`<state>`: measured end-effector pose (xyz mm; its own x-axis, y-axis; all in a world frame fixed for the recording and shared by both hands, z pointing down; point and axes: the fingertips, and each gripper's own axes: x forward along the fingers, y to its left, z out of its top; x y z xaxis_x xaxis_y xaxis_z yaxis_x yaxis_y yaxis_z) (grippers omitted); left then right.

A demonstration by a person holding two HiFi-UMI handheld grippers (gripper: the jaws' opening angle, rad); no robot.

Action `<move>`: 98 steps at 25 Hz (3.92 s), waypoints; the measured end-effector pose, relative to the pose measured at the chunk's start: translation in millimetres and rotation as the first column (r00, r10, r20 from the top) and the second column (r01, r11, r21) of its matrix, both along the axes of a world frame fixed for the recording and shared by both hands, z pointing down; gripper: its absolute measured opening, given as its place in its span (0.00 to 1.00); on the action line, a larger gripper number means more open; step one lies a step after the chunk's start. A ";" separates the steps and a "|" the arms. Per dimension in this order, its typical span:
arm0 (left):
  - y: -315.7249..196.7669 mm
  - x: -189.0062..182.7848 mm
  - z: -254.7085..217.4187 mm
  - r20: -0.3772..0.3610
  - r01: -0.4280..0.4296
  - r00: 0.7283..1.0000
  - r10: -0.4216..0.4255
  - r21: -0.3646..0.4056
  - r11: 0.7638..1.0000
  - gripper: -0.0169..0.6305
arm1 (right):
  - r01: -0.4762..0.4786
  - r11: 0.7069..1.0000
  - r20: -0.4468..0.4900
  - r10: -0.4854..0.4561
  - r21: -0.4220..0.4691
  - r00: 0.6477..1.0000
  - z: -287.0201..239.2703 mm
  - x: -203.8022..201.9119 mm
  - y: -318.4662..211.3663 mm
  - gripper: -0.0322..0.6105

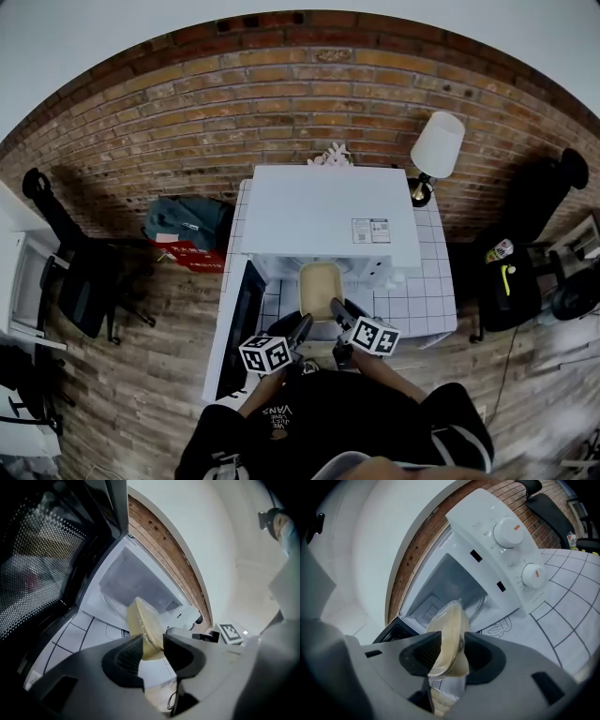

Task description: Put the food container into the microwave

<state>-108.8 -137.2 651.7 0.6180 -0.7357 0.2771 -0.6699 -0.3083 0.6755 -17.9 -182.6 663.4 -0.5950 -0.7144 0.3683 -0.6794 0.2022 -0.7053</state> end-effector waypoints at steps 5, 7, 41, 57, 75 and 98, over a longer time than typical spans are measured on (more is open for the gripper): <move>-9.4 -5.9 3.7 -0.004 -0.011 1.000 0.011 -0.004 1.000 0.24 | -0.022 1.000 -0.010 0.022 0.006 1.000 2.3 -5.1 -8.5 0.27; -12.6 -5.8 5.2 -0.007 -0.008 1.000 0.008 -0.006 1.000 0.24 | -0.025 1.000 -0.013 0.025 0.003 1.000 4.1 -4.9 -11.6 0.27; -75.0 -4.9 22.2 -0.006 0.103 0.995 -0.104 -0.067 0.992 0.24 | 0.042 0.999 -0.075 -0.039 0.035 0.996 11.9 -9.3 -83.4 0.28; -101.0 -4.5 22.7 -0.011 0.141 0.990 -0.142 -0.057 0.988 0.30 | 0.085 0.995 -0.096 -0.079 0.055 0.992 14.5 -15.8 -105.5 0.39; -104.9 -13.0 23.4 0.004 0.163 0.987 -0.163 -0.057 0.985 0.43 | 0.073 0.993 -0.107 -0.064 0.090 0.992 2.5 -13.0 -104.7 0.41; -70.5 -13.1 16.8 0.092 0.114 0.989 -0.113 -0.002 0.994 0.43 | 0.046 0.992 -0.193 -0.022 0.119 0.981 -7.9 6.7 -55.7 0.35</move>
<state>-121.9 -207.7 668.5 0.5024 -0.7973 0.3346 -0.7595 -0.2221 0.6114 -11.2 -238.2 655.5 -0.5468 -0.7418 0.3883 -0.7904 0.3045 -0.5315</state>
